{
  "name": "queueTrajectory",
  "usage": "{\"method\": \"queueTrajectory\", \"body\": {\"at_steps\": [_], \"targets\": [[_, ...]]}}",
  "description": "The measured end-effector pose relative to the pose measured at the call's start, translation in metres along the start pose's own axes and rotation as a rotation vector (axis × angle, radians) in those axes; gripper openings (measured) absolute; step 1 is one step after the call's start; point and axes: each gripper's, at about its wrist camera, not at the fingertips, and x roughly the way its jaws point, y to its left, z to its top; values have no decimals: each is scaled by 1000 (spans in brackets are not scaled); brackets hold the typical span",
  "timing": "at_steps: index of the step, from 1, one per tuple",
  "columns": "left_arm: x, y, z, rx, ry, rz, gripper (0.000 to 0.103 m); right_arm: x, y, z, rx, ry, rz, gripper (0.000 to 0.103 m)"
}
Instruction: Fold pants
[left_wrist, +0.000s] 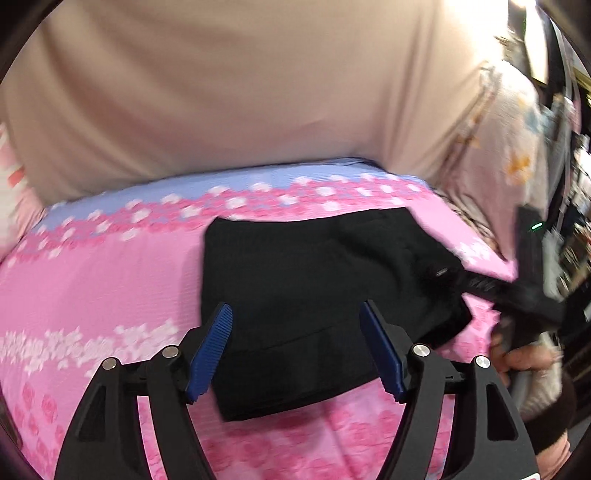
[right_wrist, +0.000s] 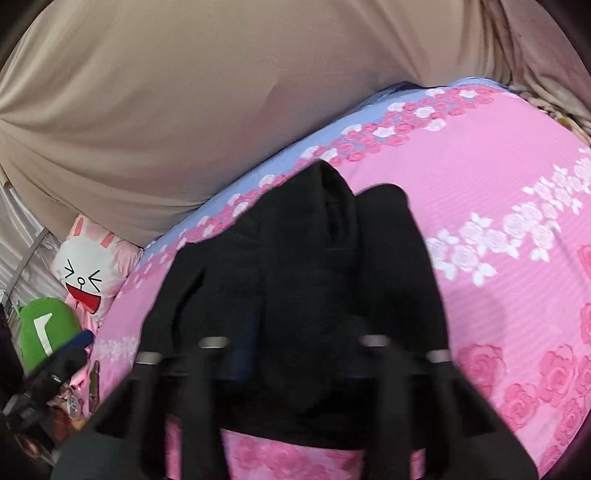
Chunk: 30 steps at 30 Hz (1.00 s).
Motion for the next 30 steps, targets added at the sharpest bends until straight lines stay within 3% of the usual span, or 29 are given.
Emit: {"method": "queueTrajectory", "body": {"at_steps": [4, 6, 7, 9, 10, 11, 13, 15, 17, 20, 21, 23, 24, 25, 28, 30], "targets": [[-3, 21, -4, -67, 16, 0, 69, -53, 34, 13, -54, -126, 87, 18], [-3, 25, -8, -73, 20, -3, 69, -69, 37, 6, -103, -171, 28, 18], [-1, 25, -11, -73, 27, -10, 69, -69, 29, -4, -124, -174, -54, 20], [3, 25, -16, -73, 43, -23, 69, -48, 3, -18, -116, -95, -191, 24], [7, 25, -18, -72, 53, -30, 69, -27, -20, -27, -80, 0, -257, 25], [14, 22, -20, -71, 70, -38, 69, -18, -39, -35, -25, 38, -278, 28], [20, 20, -23, -69, 90, -48, 69, -35, -39, -35, 35, -17, -227, 28], [22, 15, -25, -58, 96, -54, 69, -59, -10, -23, -46, -117, -238, 28], [23, 11, -26, -50, 94, -66, 69, -67, 24, -9, -158, -150, -208, 29], [25, 8, -27, -57, 97, -74, 69, -40, 42, 7, -200, -91, -111, 29], [25, 8, -28, -59, 100, -74, 69, -28, 38, 9, -204, -65, -123, 28], [24, 9, -29, -61, 100, -71, 69, 25, 15, 8, -211, 48, -240, 28], [22, 11, -29, -61, 99, -70, 69, 45, -1, 7, -190, 98, -284, 21], [20, 14, -30, -60, 97, -65, 69, 49, -10, 8, -132, 97, -284, 20], [17, 22, -33, -58, 97, -51, 69, 23, 24, 15, -134, 32, -167, 26], [18, 28, -35, -74, 104, -54, 69, 22, 61, 18, -210, 62, -50, 26]]}}
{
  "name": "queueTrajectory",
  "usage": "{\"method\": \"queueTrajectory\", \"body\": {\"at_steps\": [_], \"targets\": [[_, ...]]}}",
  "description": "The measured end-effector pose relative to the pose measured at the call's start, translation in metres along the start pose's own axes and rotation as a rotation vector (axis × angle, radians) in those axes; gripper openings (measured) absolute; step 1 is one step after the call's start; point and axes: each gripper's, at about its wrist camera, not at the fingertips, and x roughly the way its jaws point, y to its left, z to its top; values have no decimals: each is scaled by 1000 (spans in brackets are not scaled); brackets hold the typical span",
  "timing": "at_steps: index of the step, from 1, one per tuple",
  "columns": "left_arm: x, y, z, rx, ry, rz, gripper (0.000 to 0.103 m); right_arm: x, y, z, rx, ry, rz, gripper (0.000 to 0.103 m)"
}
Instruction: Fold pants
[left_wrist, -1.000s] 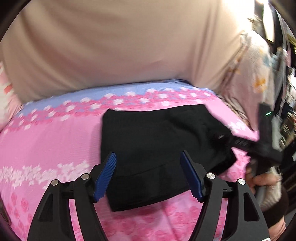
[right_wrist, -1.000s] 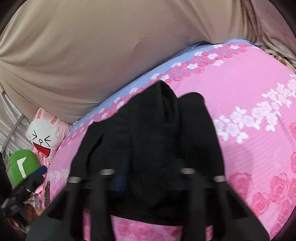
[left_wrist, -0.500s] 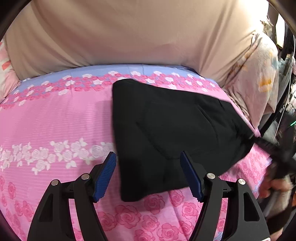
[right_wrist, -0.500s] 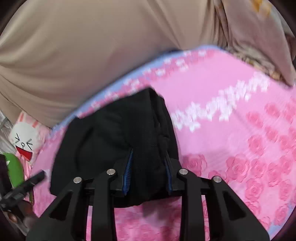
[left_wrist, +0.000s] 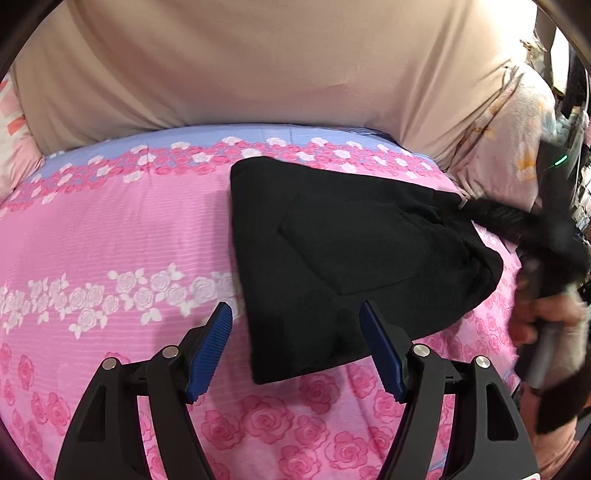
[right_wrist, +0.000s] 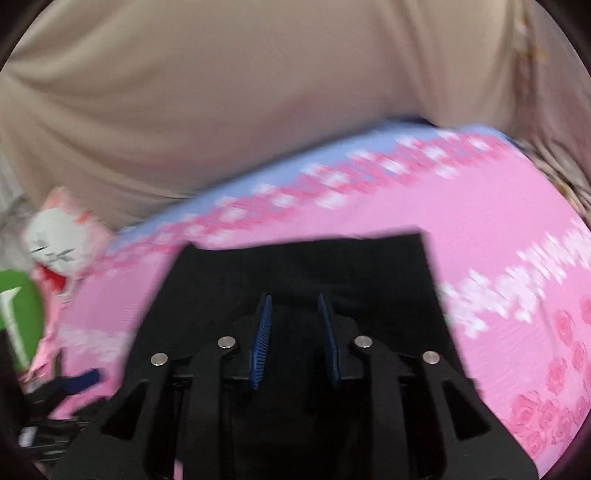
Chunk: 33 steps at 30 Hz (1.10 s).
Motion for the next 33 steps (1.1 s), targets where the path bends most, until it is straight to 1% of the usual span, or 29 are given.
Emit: {"method": "queueTrajectory", "body": {"at_steps": [2, 4, 5, 7, 8, 9, 10, 11, 12, 15, 17, 19, 20, 21, 22, 24, 25, 27, 29, 31, 32, 33], "targets": [[3, 2, -2, -5, 10, -7, 69, 15, 35, 10, -85, 66, 94, 26], [4, 3, -5, -8, 15, -10, 69, 47, 68, 20, -172, 176, 162, 26], [4, 3, -6, -8, 19, -11, 69, 69, 83, 25, -213, 220, 148, 26], [2, 4, -9, -7, 18, -6, 69, 119, 102, 31, -282, 315, 79, 26], [1, 5, -11, -8, 18, 2, 69, 148, 107, 32, -295, 364, 40, 26], [0, 5, -12, -6, 18, 7, 69, 169, 110, 30, -301, 402, 8, 26], [-2, 6, -13, -6, 18, 14, 69, 202, 111, 27, -303, 450, -50, 26], [-2, 7, -13, -7, 21, 18, 69, 222, 113, 25, -309, 457, -89, 26], [-2, 8, -13, -4, 25, 24, 69, 228, 121, 26, -341, 422, -109, 26], [-1, 10, -13, -2, 28, 33, 69, 236, 138, 27, -406, 379, -185, 28], [0, 9, -11, -3, 28, 34, 69, 226, 145, 27, -420, 340, -184, 28], [2, 7, -9, -5, 29, 37, 69, 195, 145, 33, -370, 261, -133, 27], [2, 6, -9, -3, 30, 36, 69, 171, 139, 38, -332, 204, -92, 27], [2, 4, -9, 1, 31, 39, 69, 152, 135, 41, -309, 170, -62, 27], [3, 3, -9, 7, 31, 44, 69, 124, 125, 42, -275, 123, -36, 27], [5, -1, -8, 24, 31, 56, 69, 78, 102, 36, -243, 56, -41, 30], [7, -3, -8, 31, 31, 63, 69, 63, 94, 35, -233, 41, -55, 32], [10, -7, -7, 38, 34, 57, 71, 37, 65, 23, -189, 17, -86, 33], [14, -11, -6, 41, 37, 51, 72, 17, 24, 9, -78, -5, -100, 33], [19, -16, -5, 45, 44, 49, 72, 10, -22, -4, 44, -4, -126, 34], [21, -18, -4, 49, 47, 51, 73, 12, -42, -8, 90, 4, -158, 34], [23, -21, -4, 54, 50, 61, 73, 21, -64, -13, 132, 33, -168, 30]]}}
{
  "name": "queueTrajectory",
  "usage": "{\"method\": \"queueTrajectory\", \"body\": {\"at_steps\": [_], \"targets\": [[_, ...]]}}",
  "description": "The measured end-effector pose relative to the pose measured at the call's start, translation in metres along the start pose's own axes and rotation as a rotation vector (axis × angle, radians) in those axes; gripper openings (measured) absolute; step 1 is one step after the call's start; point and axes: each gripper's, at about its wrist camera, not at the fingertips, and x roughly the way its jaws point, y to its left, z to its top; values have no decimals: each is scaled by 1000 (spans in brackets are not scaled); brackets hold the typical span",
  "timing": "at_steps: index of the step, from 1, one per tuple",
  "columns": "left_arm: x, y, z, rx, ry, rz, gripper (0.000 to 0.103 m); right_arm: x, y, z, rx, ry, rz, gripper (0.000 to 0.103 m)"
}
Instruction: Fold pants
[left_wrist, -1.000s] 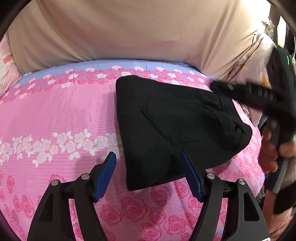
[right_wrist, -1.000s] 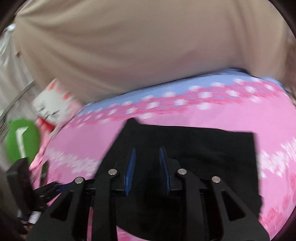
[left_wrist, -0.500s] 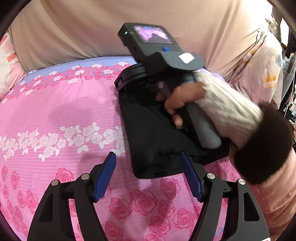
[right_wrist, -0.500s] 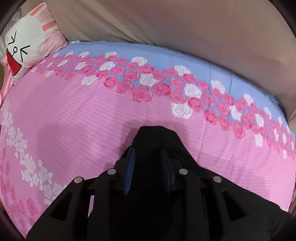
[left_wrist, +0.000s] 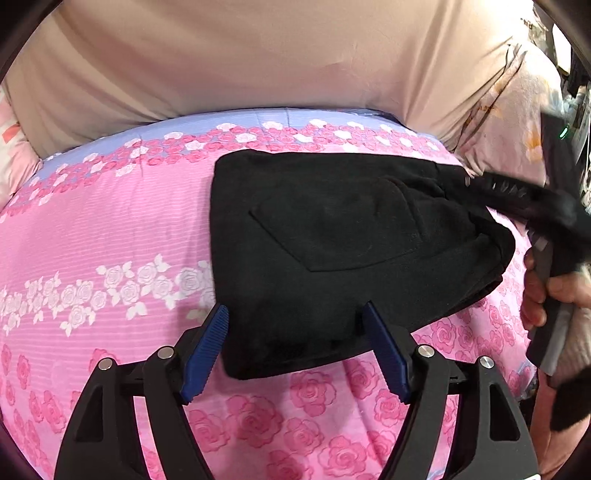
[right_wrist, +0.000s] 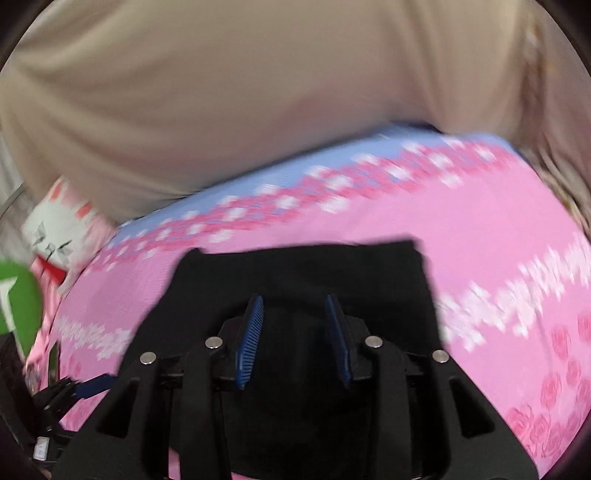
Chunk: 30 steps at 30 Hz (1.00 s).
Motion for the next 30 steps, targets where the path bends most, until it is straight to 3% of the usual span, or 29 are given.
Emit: {"method": "queueTrajectory", "body": {"at_steps": [4, 7, 9, 12, 16, 18, 21, 23, 25, 27, 30], "targets": [[2, -9, 1, 15, 1, 18, 75, -1, -15, -2, 49, 9, 75, 30], [3, -10, 0, 19, 7, 31, 75, -37, -10, -1, 24, -101, 47, 34], [4, -11, -1, 18, 10, 33, 76, -55, -18, -6, 29, -129, 49, 34], [6, -12, 0, 16, 10, 37, 76, -59, -28, -22, 30, -101, -20, 35], [10, -18, 2, 23, 8, 45, 79, -28, -40, -44, 28, -18, -72, 36], [12, -20, 3, 22, 11, 60, 79, -35, -41, -44, 52, -36, -57, 38], [11, -20, 3, 21, 17, 65, 79, -66, -34, -42, 66, -100, 45, 38], [10, -19, 2, 21, 19, 66, 79, -73, -27, -47, 14, -85, 30, 43], [11, -20, 3, 17, 18, 70, 79, -68, -26, -58, -5, -50, 1, 65], [12, -22, 3, 14, 15, 77, 80, -52, -30, -68, 1, -8, -27, 65], [14, -23, 2, 19, 18, 83, 81, -46, -27, -76, 5, -30, -20, 47]]}}
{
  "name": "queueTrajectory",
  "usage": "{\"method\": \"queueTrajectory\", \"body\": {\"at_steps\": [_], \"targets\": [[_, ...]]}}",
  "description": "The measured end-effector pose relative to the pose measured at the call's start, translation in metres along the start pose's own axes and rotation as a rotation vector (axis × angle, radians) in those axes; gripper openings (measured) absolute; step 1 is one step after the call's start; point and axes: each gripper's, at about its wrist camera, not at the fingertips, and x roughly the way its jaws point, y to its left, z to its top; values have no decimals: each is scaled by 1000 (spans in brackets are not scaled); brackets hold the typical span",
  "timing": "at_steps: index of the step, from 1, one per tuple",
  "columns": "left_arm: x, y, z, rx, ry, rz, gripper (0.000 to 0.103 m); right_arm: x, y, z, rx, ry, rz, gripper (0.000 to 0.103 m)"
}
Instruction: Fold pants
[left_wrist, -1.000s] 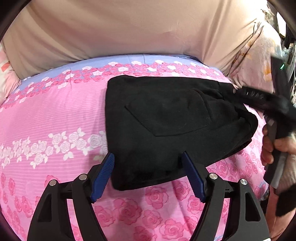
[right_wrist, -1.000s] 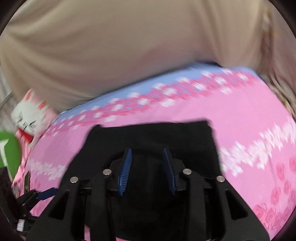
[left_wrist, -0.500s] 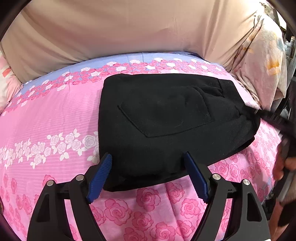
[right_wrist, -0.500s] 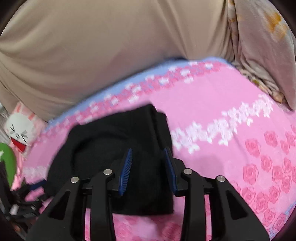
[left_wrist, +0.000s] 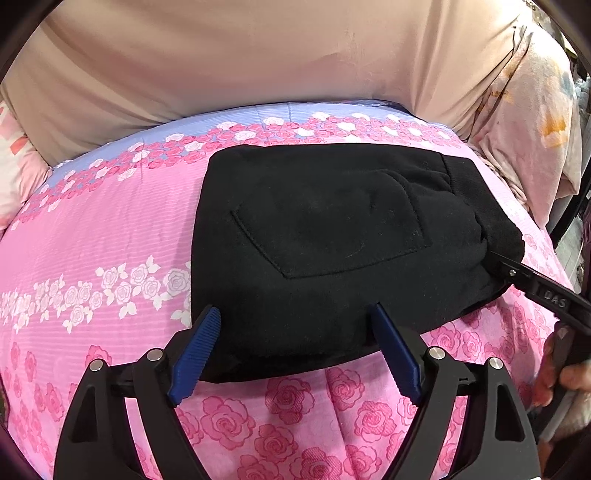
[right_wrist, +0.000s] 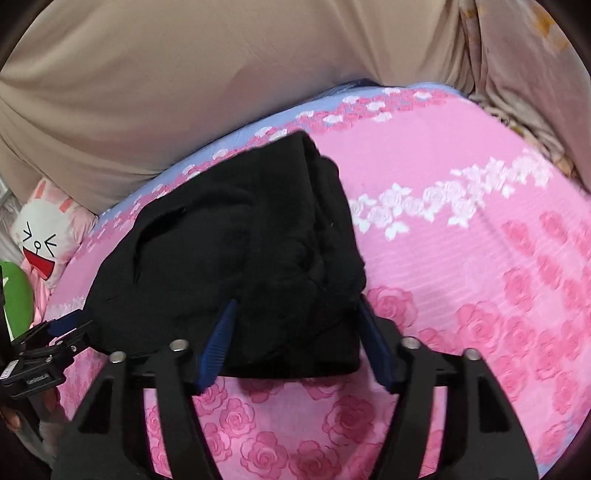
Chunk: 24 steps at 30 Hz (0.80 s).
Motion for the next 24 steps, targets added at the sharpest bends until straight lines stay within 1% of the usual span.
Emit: {"method": "queueTrajectory", "body": {"at_steps": [1, 2, 5, 6, 8, 9, 11, 12, 13, 14, 15, 16, 17, 19, 20, 21, 23, 24], "targets": [[0, 0, 0, 1, 0, 1, 81, -5, 4, 1, -15, -16, -3, 39], [-2, 0, 0, 1, 1, 2, 81, -16, 9, 5, -26, -49, 5, 37], [-7, 4, 1, -6, -7, -4, 81, -48, 17, 16, -25, -117, 82, 34], [-9, 6, 1, -10, -9, -8, 81, -59, 19, 19, -29, -145, 97, 21], [-9, 9, 1, -20, -6, -18, 81, -70, 19, 21, -36, -175, 91, 20], [-7, 9, 1, -23, -1, -24, 81, -65, 14, 19, -36, -159, 62, 21], [-3, 9, 0, -28, 8, -20, 81, -49, 2, 15, -4, -93, 18, 22], [-3, 8, 0, -26, 8, -17, 81, -41, -6, 12, 39, -63, 20, 26], [-3, 8, -1, -22, 8, -14, 81, -37, -11, 11, 62, -51, 41, 29], [-3, 7, -1, -18, 7, -14, 81, -36, -13, 11, 71, -50, 53, 35], [-4, 6, 0, -16, 6, -14, 81, -34, -14, 12, 76, -57, 53, 54], [-4, 6, 0, -15, 5, -13, 81, -34, -11, 14, 71, -75, 30, 70], [-4, 6, 0, -14, 5, -12, 81, -32, -9, 15, 61, -83, 11, 74], [-3, 5, 0, -14, 5, -8, 81, -23, -1, 19, 28, -74, -3, 75], [-4, 5, 0, -15, 5, -6, 81, -18, 1, 20, 19, -66, 2, 73], [-4, 5, 0, -15, 5, -5, 81, -13, 5, 20, 6, -54, 3, 61], [-5, 5, 1, -15, 5, -5, 81, -8, 13, 21, -34, -56, -29, 45], [-5, 5, 0, -15, 5, -3, 81, -9, 16, 21, -51, -64, -43, 23]]}}
